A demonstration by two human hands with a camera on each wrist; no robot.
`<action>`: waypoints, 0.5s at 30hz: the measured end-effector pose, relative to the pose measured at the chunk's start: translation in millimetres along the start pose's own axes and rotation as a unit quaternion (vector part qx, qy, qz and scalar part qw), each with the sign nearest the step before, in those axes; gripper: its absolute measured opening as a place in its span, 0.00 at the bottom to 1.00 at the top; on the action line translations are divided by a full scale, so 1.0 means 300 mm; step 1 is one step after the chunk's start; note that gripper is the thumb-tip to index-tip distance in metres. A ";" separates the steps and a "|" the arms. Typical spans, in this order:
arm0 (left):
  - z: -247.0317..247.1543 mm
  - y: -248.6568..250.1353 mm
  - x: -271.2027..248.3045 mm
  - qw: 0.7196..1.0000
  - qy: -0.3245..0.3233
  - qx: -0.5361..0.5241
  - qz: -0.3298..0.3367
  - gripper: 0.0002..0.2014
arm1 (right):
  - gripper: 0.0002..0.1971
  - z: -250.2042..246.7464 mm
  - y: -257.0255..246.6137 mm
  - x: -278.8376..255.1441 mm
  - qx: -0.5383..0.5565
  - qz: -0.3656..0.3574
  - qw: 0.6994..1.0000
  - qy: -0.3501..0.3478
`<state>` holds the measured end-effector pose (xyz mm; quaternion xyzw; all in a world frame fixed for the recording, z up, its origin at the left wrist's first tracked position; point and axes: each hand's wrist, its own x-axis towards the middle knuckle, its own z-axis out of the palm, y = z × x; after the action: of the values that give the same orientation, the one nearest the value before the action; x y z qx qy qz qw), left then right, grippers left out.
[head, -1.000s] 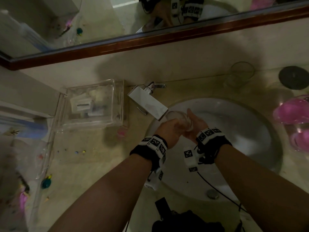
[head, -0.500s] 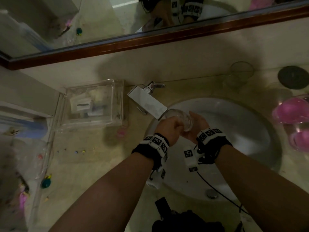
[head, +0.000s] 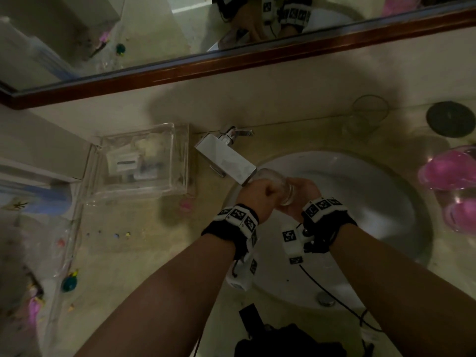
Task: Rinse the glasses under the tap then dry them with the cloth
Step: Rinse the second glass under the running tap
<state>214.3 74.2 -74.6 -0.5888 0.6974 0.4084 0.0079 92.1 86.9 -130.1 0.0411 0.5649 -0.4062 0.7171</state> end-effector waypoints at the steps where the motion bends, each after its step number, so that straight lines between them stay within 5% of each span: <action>1: 0.004 -0.002 0.000 1.000 0.002 -0.005 0.001 0.12 | 0.16 0.006 -0.004 -0.009 0.010 0.013 1.000 0.002; 6: 0.026 -0.015 0.000 0.998 -0.064 0.018 0.014 0.13 | 0.24 0.021 -0.014 0.008 -0.006 0.059 0.998 0.014; 15: 0.021 -0.008 0.001 0.978 0.010 -0.195 -0.077 0.12 | 0.15 0.035 -0.004 -0.009 -0.152 -0.004 0.987 0.045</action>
<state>213.2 77.6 -80.4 -0.6350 0.5573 0.5285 -0.0826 99.6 82.1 -123.5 -0.0525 0.6520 -0.3161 0.6872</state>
